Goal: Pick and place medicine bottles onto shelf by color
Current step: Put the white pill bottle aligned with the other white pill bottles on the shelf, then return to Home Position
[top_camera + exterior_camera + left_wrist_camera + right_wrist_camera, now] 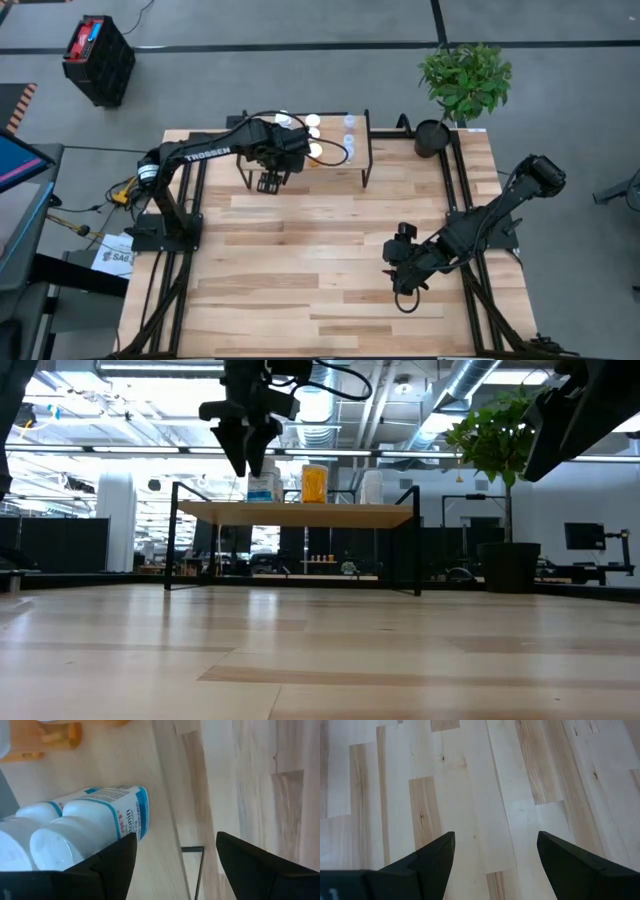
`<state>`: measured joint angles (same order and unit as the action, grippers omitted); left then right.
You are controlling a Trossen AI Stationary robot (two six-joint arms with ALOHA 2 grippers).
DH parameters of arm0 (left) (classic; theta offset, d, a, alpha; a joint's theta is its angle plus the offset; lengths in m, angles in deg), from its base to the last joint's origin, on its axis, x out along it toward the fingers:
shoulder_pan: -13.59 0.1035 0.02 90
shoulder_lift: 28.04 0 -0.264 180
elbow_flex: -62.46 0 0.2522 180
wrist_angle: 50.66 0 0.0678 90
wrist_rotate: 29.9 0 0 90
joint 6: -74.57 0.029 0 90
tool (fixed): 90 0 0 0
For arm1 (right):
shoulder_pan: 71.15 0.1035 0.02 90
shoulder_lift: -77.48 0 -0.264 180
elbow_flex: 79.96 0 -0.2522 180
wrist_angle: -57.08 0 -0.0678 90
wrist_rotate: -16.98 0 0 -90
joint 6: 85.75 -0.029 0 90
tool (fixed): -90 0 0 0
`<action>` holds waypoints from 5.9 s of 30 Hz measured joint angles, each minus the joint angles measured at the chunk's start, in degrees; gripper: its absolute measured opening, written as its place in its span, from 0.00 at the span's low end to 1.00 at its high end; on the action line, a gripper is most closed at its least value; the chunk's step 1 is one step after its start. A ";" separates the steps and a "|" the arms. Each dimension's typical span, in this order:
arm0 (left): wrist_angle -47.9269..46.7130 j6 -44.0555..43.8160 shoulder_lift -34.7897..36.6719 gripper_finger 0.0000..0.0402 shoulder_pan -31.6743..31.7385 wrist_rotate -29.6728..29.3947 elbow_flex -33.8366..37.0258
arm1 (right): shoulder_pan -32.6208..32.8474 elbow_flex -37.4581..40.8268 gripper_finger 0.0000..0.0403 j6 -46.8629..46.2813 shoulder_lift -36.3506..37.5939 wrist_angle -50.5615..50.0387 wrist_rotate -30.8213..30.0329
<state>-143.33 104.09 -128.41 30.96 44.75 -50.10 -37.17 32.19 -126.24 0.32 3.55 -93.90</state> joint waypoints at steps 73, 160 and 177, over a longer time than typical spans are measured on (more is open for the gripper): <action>73.06 -35.65 79.56 0.65 -21.22 4.53 77.60 | -24.28 43.17 0.76 38.54 69.27 45.16 27.50; 71.77 -27.13 100.02 0.65 -23.78 8.52 95.14 | -37.46 53.75 0.76 26.91 76.00 42.38 26.82; 71.75 -27.07 100.02 0.65 -23.78 8.52 95.14 | -37.46 53.75 0.76 26.92 76.00 42.36 26.84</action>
<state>-71.58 77.02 -28.40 7.18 53.26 45.04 -74.63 85.94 -99.32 76.31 45.91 -67.06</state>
